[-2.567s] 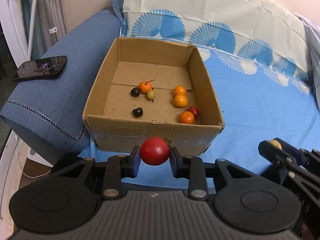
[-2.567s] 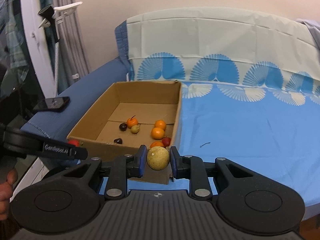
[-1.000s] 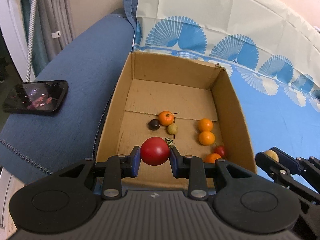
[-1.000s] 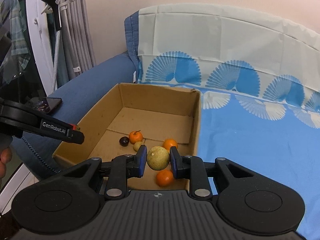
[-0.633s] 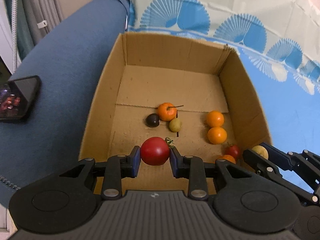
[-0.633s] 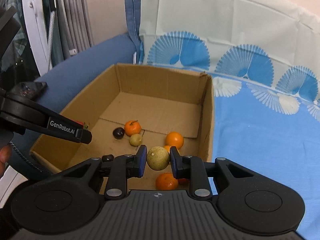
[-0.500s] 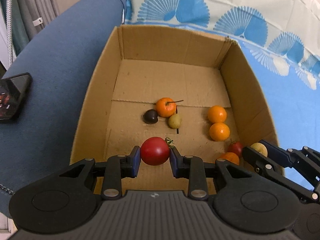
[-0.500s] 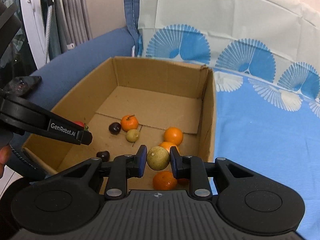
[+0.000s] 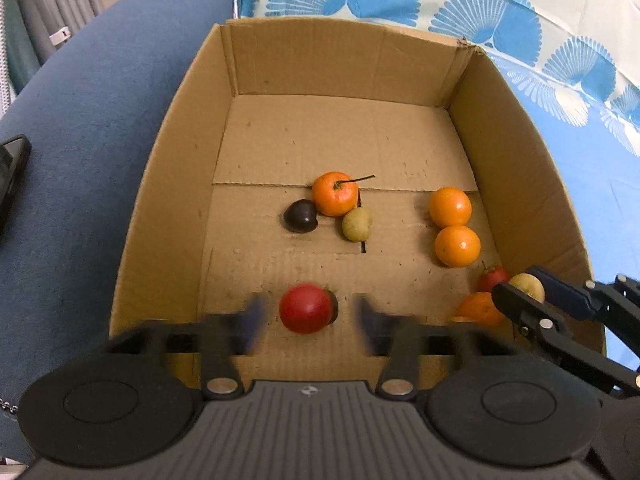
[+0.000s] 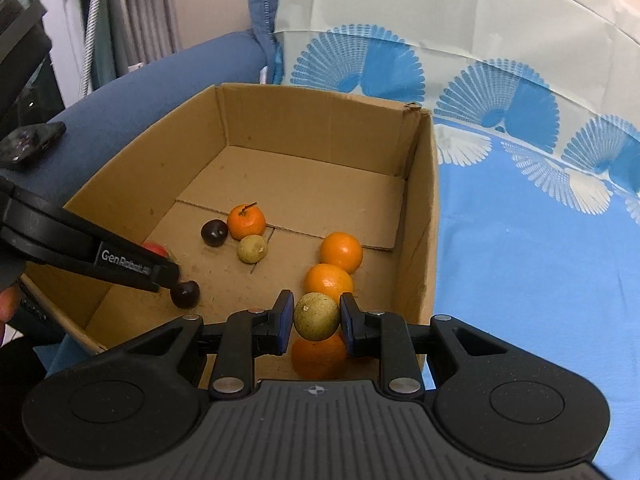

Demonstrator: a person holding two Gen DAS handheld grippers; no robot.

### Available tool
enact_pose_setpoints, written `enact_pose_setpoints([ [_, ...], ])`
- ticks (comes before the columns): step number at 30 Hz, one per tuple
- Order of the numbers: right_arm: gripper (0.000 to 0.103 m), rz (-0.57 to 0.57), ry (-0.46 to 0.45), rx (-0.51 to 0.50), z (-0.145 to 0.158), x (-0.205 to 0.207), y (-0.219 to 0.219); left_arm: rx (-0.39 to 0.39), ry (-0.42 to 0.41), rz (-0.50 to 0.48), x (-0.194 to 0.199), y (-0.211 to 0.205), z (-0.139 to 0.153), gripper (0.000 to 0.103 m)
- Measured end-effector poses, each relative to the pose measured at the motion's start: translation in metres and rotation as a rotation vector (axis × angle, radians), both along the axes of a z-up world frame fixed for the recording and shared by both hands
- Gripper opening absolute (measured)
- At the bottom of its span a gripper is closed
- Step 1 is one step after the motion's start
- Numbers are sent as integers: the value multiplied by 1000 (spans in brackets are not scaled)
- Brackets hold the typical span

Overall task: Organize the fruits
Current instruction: 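Open the left gripper to drop the tomato while the right gripper drops the yellow fruit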

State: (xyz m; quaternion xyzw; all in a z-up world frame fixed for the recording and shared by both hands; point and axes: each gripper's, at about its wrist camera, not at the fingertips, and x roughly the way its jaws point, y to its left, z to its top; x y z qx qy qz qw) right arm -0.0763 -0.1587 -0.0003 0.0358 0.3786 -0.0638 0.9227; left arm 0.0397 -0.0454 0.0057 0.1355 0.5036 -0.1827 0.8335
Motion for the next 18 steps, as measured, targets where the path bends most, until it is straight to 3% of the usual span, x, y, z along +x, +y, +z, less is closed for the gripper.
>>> enact_pose_setpoints([
  [1, 54, 15, -3, -15, 0, 0, 0, -6, -10, 6, 0, 0, 2, 102],
  [3, 79, 29, -27, -61, 3, -2, 2, -28, -46, 12, -4, 3, 10, 103],
  [4, 83, 45, -46, -72, 6, -5, 3, -29, -44, 8, -5, 3, 13, 103],
  [10, 93, 60, -64, -111, 23, -28, 13, -48, -44, 22, -25, 11, 36, 103],
  [18, 98, -76, -80, -50, 55, -81, 16, -75, -108, 39, -86, 36, 73, 103],
])
